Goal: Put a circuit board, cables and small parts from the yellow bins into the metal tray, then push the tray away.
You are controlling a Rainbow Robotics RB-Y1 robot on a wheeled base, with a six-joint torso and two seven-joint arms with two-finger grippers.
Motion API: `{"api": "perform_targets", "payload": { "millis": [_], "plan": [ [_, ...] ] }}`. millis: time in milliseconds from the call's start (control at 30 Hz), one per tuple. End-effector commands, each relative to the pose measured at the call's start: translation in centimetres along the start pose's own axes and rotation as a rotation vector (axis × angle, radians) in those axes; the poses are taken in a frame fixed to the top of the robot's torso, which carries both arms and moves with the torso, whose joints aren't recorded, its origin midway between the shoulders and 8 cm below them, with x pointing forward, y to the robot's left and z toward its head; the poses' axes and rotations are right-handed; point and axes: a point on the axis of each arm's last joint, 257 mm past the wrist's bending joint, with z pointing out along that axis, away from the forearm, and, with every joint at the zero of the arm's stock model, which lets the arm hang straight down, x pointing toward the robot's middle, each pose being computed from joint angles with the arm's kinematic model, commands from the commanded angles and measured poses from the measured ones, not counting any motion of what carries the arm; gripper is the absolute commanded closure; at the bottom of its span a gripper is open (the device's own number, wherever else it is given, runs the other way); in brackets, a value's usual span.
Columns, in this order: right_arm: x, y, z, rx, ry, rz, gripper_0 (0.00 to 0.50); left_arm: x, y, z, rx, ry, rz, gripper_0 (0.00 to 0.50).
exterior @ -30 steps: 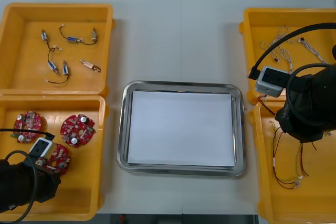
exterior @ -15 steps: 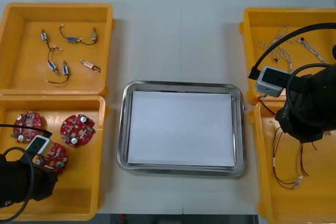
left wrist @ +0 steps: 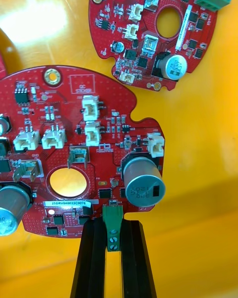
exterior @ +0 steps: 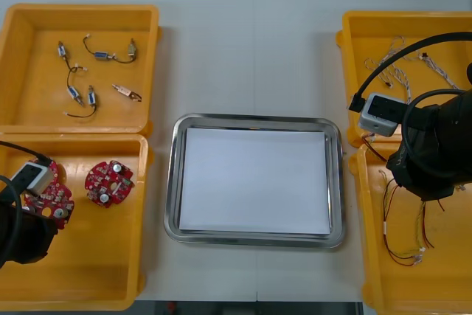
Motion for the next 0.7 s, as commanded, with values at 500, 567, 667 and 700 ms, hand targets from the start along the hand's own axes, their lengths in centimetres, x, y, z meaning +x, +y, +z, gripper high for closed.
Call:
{"api": "perform_targets", "payload": {
  "millis": [500,567,667,700],
  "plan": [
    [0.0,-0.6,-1.0,0.044,0.011,0.006,0.500,-4.9,-3.0,-6.4,-0.030,-0.024,0.111,0.500],
    [0.0,-0.6,-1.0,0.045,0.013,0.006,0.500,-5.2,-3.5,-6.6,-0.025,-0.026,0.123,0.500],
    [0.1,-0.5,-1.0,0.044,0.013,0.006,0.500,-5.9,-4.7,-6.5,-0.009,-0.032,0.148,0.500],
    [0.0,-0.6,-1.0,0.046,0.012,0.005,0.500,-6.2,-5.2,-6.4,-0.001,-0.034,0.159,0.500]
  ]
}}
